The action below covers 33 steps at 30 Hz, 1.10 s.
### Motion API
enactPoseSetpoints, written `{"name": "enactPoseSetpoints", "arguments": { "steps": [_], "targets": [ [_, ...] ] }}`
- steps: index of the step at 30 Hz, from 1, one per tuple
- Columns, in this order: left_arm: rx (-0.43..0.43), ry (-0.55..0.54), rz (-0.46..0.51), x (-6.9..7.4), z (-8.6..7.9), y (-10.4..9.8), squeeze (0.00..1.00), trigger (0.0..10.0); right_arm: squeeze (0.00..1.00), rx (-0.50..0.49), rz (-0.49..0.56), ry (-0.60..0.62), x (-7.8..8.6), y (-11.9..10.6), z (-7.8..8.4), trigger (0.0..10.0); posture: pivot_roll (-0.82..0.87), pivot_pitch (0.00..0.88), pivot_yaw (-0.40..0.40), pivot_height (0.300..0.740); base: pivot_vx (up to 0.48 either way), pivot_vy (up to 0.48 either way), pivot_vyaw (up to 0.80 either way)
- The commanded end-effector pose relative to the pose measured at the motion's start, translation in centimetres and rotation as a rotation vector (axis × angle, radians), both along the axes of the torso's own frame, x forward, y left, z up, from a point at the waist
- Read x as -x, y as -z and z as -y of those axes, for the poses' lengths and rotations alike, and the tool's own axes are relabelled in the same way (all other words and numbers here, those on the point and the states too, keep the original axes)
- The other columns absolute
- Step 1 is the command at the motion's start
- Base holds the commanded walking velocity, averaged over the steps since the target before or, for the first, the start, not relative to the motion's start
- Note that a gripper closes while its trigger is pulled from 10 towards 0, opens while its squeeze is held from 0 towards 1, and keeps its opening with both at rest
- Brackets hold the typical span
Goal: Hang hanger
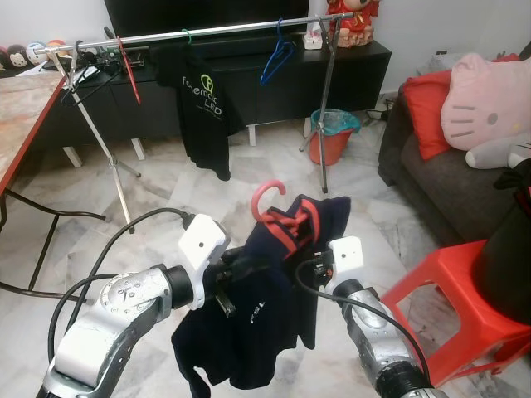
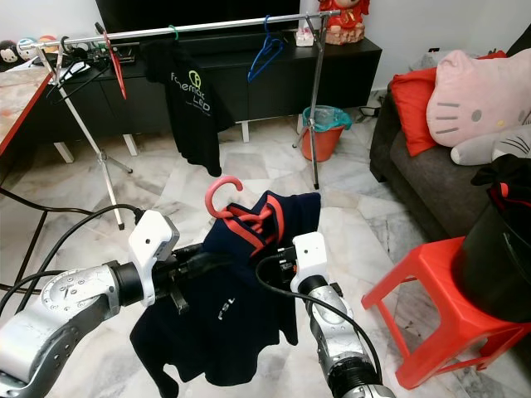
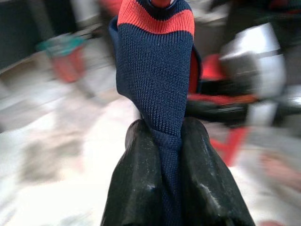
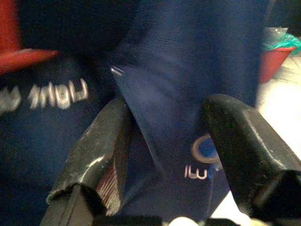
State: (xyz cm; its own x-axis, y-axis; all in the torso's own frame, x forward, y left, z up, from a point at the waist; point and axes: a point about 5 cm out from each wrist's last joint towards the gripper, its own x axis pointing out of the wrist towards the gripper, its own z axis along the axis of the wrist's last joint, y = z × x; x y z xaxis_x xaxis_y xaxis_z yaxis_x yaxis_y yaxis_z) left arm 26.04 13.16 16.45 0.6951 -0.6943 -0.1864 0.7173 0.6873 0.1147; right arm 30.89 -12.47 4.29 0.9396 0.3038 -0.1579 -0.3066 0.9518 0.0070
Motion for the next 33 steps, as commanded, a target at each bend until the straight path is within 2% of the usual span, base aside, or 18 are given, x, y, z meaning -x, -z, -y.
{"name": "enactPoseSetpoints", "arguments": {
  "steps": [1,4,5,7,12,13,14,15,18,19,20,21,23,24,25,26,29,33],
  "targets": [
    [-0.014,-0.105,0.098,-1.1,-1.2,-1.3,0.00,10.0,0.00,-0.002,-0.001,-0.004,0.2,0.2,-0.1,0.0,0.02,0.033,0.006,0.740,0.000,0.000,0.00],
    [-0.021,-0.181,0.110,-1.7,-2.0,-1.2,0.00,10.0,0.00,-0.003,-0.002,-0.005,0.2,0.2,-0.1,0.0,0.02,0.033,0.006,0.740,0.000,0.000,0.00],
    [-0.024,-0.261,0.119,-2.3,-2.8,-1.0,0.00,10.0,0.00,-0.003,-0.003,-0.006,0.3,0.2,-0.1,0.0,0.02,0.033,0.006,0.740,0.000,0.000,0.00],
    [-0.021,-0.305,0.125,-2.5,-3.3,-0.9,0.00,10.0,0.00,-0.003,-0.003,-0.007,0.3,0.2,-0.1,0.0,0.02,0.033,0.006,0.740,0.000,0.000,0.00],
    [-0.009,-0.517,0.151,-3.4,-5.7,-0.1,0.00,10.0,0.00,0.000,-0.005,-0.004,0.3,0.3,-0.1,0.0,0.02,0.033,0.006,0.740,0.000,0.000,0.00],
    [-0.012,-0.531,0.152,-3.5,-5.8,0.0,0.00,10.0,0.00,0.000,-0.005,-0.003,0.3,0.3,-0.1,0.0,0.02,0.033,0.006,0.740,0.000,0.000,0.00],
    [-0.023,-0.579,0.130,-3.5,-6.6,0.8,0.00,10.0,0.00,0.002,-0.006,0.003,0.3,0.3,-0.1,0.0,0.02,0.033,0.006,0.740,0.000,0.000,0.00],
    [-0.023,-0.579,0.130,-3.5,-6.6,0.8,0.00,10.0,0.00,0.002,-0.006,0.003,0.3,0.3,-0.1,0.0,0.02,0.033,0.006,0.740,0.000,0.000,0.00],
    [-0.070,-0.629,0.035,-2.9,-7.8,3.9,0.00,10.0,0.00,0.004,-0.013,0.017,0.3,0.4,0.0,0.0,0.01,0.034,0.007,0.740,0.000,0.000,0.00],
    [-0.079,-0.630,0.007,-2.7,-7.9,4.8,0.00,10.0,0.00,0.005,-0.013,0.019,0.3,0.4,0.0,5.2,0.01,0.034,0.007,0.740,0.000,0.000,0.00],
    [-0.089,-0.631,-0.022,-2.4,-8.1,5.8,0.00,10.0,0.00,0.006,-0.013,0.022,0.3,0.4,0.1,5.2,0.01,0.034,0.007,0.740,0.000,0.000,0.00],
    [-0.100,-0.632,-0.058,-2.0,-8.2,6.9,0.00,10.0,0.00,0.004,-0.013,0.028,0.3,0.4,0.1,10.0,0.02,0.035,0.007,0.740,0.000,0.000,0.00],
    [-0.140,-0.639,-0.108,-1.2,-8.5,8.9,0.00,10.0,0.00,0.002,-0.012,0.034,0.2,0.4,0.1,10.0,0.01,0.033,0.007,0.740,0.000,0.000,0.00],
    [-0.148,-0.650,-0.141,-0.7,-8.7,10.1,0.00,10.0,0.00,0.005,-0.006,0.037,0.2,0.3,0.2,2.2,0.01,0.033,0.007,0.740,0.000,0.000,0.00],
    [-0.158,-0.664,-0.170,-0.3,-8.9,11.1,0.00,10.0,0.00,0.005,-0.002,0.040,0.2,0.3,0.2,0.0,0.01,0.034,0.007,0.740,0.000,0.000,0.00],
    [-0.197,-0.687,-0.216,0.6,-9.4,13.1,0.00,10.0,0.00,0.006,0.000,0.045,0.1,0.2,0.3,0.0,0.01,0.034,0.007,0.740,0.000,0.000,0.00],
    [-0.235,-0.698,-0.257,1.5,-9.8,14.8,0.00,10.0,0.00,0.011,-0.001,0.051,0.0,0.2,0.4,0.0,0.01,0.033,0.007,0.740,0.000,0.000,0.00],
    [-0.270,-0.753,-0.363,3.5,-10.8,17.7,0.00,10.0,0.00,0.018,0.004,0.078,0.0,0.2,0.7,0.0,0.01,0.033,0.006,0.740,0.000,0.000,0.00]
  ]
}}
